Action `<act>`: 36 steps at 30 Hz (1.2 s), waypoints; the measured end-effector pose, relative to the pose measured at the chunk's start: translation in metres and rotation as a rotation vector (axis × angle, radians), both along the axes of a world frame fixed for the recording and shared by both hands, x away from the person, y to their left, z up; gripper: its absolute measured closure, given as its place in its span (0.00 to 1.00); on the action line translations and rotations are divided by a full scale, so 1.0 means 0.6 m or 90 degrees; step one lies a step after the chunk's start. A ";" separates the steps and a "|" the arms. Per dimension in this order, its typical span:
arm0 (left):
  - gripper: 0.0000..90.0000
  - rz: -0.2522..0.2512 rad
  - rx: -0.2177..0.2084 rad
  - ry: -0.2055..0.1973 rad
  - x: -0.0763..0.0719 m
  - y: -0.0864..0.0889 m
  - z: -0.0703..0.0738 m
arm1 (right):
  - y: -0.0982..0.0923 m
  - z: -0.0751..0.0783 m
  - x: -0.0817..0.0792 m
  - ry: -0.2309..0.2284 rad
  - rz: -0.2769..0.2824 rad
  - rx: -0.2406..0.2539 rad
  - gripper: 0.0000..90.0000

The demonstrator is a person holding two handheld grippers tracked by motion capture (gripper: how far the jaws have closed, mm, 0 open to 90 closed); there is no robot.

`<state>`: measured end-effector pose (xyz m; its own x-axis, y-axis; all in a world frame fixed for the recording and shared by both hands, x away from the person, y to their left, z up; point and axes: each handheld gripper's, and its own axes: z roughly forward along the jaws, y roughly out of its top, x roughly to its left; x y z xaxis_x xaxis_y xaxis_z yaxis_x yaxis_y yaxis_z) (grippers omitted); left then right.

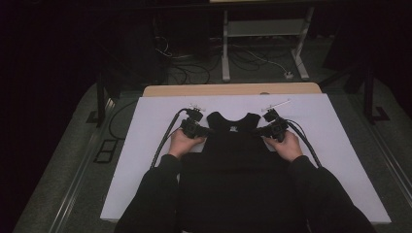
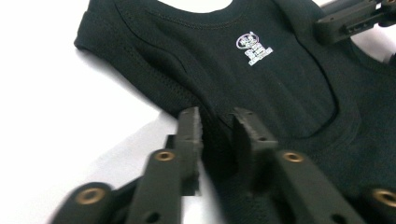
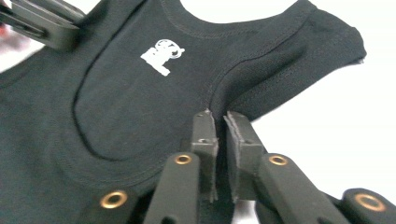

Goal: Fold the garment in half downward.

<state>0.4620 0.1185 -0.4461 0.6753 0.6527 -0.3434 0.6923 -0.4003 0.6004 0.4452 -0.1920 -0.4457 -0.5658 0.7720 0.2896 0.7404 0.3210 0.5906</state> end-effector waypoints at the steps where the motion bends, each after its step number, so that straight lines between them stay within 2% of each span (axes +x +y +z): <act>1: 0.88 0.007 -0.004 0.000 -0.001 -0.002 -0.001 | 0.000 0.000 -0.001 0.004 -0.003 0.005 0.92; 4: 0.93 0.005 0.001 0.013 -0.001 -0.003 0.000 | -0.002 0.002 -0.004 0.010 -0.003 0.015 0.93; 8: 0.95 0.006 0.005 0.019 -0.002 -0.003 0.003 | -0.006 0.007 -0.010 -0.007 -0.007 0.037 0.94; 10: 0.95 0.004 0.007 0.013 -0.005 -0.003 0.006 | -0.008 0.010 -0.012 -0.007 -0.006 0.052 0.94; 18: 0.95 -0.005 -0.007 -0.017 -0.018 0.001 0.031 | -0.010 0.026 -0.023 -0.029 -0.012 0.062 0.94; 24: 0.95 -0.002 -0.009 -0.013 -0.029 -0.001 0.043 | -0.018 0.041 -0.030 -0.041 -0.017 0.079 0.94; 30: 0.95 -0.007 -0.021 -0.031 -0.041 -0.003 0.060 | -0.023 0.059 -0.041 -0.063 -0.020 0.103 0.94; 36: 0.95 -0.005 -0.030 -0.045 -0.051 0.003 0.077 | -0.032 0.068 -0.050 -0.067 -0.023 0.119 0.94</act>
<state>0.4313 0.1203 -0.4000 0.7041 0.6315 -0.3246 0.6443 -0.3762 0.6658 0.4153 -0.2110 -0.4050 -0.5738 0.7307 0.3700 0.6800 0.1732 0.7124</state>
